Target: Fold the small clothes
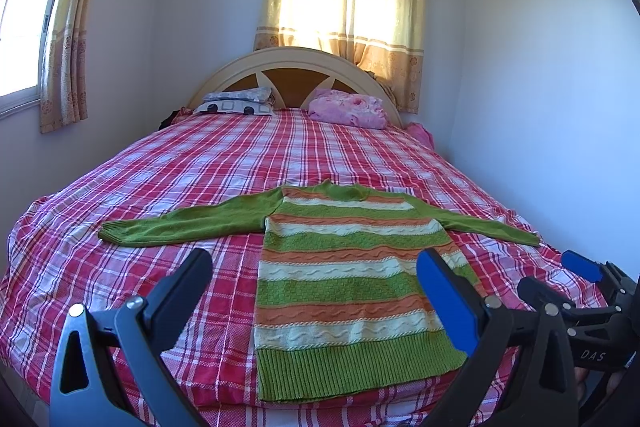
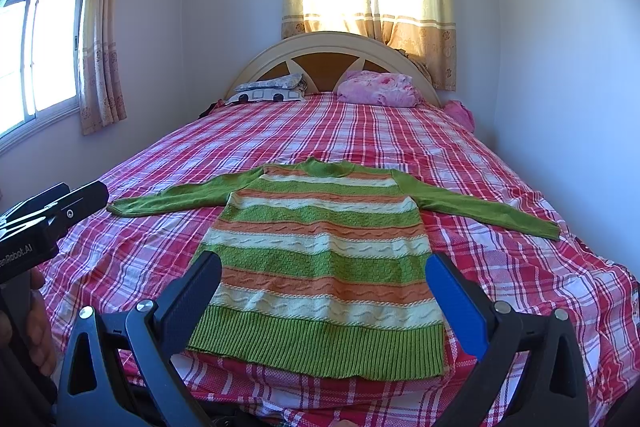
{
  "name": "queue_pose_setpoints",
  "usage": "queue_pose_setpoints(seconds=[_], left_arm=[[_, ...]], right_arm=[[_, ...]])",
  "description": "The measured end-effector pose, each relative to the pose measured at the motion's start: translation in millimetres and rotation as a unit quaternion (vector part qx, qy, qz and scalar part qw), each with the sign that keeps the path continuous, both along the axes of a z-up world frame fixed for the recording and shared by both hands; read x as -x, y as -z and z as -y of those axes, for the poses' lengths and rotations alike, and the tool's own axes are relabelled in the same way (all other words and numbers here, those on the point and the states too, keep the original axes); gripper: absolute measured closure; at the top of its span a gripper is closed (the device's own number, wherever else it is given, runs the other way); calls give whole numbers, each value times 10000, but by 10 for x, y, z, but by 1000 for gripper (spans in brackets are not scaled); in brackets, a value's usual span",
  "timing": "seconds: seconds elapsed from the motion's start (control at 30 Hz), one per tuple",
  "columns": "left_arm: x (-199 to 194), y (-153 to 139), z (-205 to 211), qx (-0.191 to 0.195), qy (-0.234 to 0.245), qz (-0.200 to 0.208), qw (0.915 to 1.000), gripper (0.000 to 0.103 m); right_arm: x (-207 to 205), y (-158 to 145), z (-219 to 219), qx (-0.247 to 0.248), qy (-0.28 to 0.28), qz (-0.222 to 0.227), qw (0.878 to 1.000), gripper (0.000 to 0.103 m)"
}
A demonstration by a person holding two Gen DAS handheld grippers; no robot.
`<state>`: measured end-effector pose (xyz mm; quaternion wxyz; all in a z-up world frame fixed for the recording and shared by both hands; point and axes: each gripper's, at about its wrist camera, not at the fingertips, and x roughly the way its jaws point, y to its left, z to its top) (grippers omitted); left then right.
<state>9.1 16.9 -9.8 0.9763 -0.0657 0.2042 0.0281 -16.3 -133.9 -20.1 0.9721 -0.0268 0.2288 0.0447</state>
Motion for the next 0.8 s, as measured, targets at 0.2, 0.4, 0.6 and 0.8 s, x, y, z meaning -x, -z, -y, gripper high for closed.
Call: queue_pose_setpoints(seconds=[0.2,0.4,0.6,0.8], left_arm=[[-96,71,30,-82,67,-98,9999,0],[-415,262,-7,-322,148,-328,9988,0],[-852,492,-17,-583,298,-605,9960,0],[-1328,609,-70,-784,370,-755,9934,0]], right_arm=[[-76,36,50,9,-38,-34,10000,1],[-314,195,287,-202,1,-255,9995,1],[-715,416,729,-395,468,-492,9969,1],[-1200,575,1433,-742,1133,-794,9876,1]])
